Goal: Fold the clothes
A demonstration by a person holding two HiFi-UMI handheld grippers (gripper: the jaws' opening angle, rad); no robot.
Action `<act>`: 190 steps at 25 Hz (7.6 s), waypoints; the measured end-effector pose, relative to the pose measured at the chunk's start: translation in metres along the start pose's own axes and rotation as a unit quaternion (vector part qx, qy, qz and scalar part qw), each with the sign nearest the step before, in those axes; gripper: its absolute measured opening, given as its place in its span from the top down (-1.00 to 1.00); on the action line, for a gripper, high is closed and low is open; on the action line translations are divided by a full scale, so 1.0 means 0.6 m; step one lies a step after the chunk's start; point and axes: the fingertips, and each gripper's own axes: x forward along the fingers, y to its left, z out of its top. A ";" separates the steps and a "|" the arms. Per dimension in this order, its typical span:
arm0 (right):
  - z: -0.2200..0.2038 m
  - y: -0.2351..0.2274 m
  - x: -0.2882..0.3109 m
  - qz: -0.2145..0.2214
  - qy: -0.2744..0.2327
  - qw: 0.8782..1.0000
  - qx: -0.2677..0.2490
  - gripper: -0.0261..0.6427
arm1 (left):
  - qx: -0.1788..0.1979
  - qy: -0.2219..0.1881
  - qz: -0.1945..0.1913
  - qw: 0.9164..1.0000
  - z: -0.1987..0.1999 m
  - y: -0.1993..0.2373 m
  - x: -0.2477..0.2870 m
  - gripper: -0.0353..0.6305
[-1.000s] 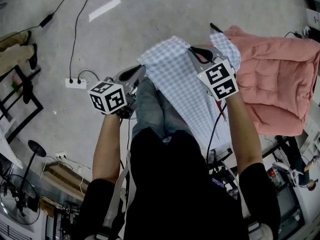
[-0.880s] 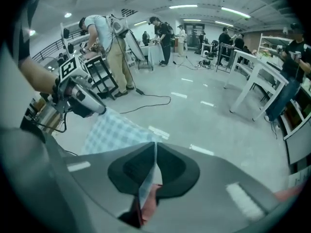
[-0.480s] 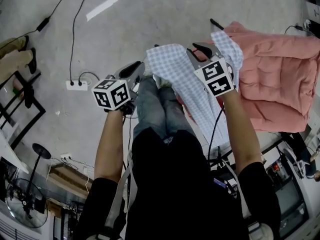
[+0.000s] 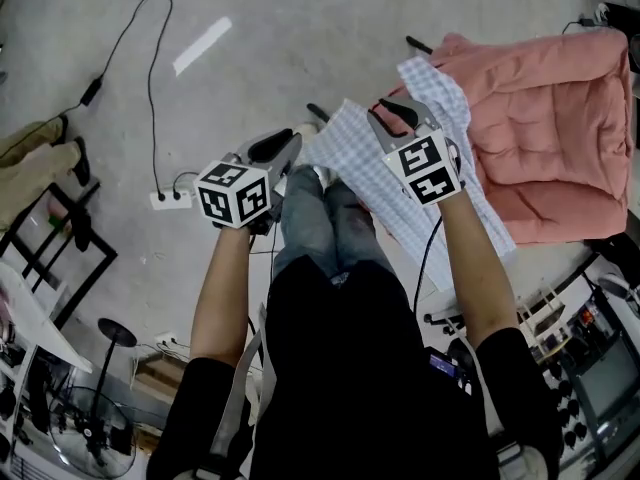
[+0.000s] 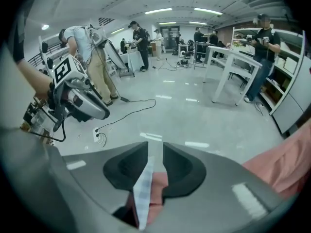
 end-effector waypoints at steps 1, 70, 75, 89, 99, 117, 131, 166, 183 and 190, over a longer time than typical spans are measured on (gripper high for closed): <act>-0.009 -0.005 -0.014 -0.008 -0.003 1.000 0.013 0.61 | 0.017 0.011 -0.006 1.000 0.006 -0.014 0.008 0.67; -0.578 -0.141 -0.156 -0.154 0.117 0.979 -0.062 0.55 | 0.495 0.215 -0.137 0.831 -0.078 -0.399 0.362 0.58; -0.558 -0.140 -0.192 -0.161 0.102 0.981 -0.032 0.88 | 0.495 0.201 -0.139 0.834 -0.063 -0.394 0.361 0.58; -0.469 -0.192 -0.376 -0.212 0.002 0.972 0.103 0.88 | 0.684 0.241 -0.138 0.674 -0.089 -0.375 0.401 0.12; -0.437 -0.204 -0.419 -0.249 -0.010 0.962 0.115 0.88 | 0.715 0.188 -0.078 0.669 -0.019 -0.359 0.424 0.47; -0.421 -0.100 -0.448 -0.263 0.015 0.956 0.129 0.88 | 0.717 0.169 -0.076 0.672 0.071 -0.361 0.309 0.85; -0.357 0.000 -0.438 -0.253 0.013 0.962 0.098 0.90 | 0.729 0.179 -0.065 0.658 0.105 -0.339 0.180 0.85; -0.449 0.297 -0.237 -0.205 -0.022 0.977 0.052 0.90 | 0.618 0.188 0.055 0.761 -0.166 -0.034 0.086 0.79; -0.497 0.293 -0.161 -0.196 0.002 0.980 0.035 0.89 | 0.526 0.203 0.013 0.826 -0.201 -0.058 0.083 0.24; -0.513 0.296 -0.131 -0.186 0.024 0.982 0.033 0.55 | 0.518 0.218 0.005 0.827 -0.205 -0.083 0.063 -0.01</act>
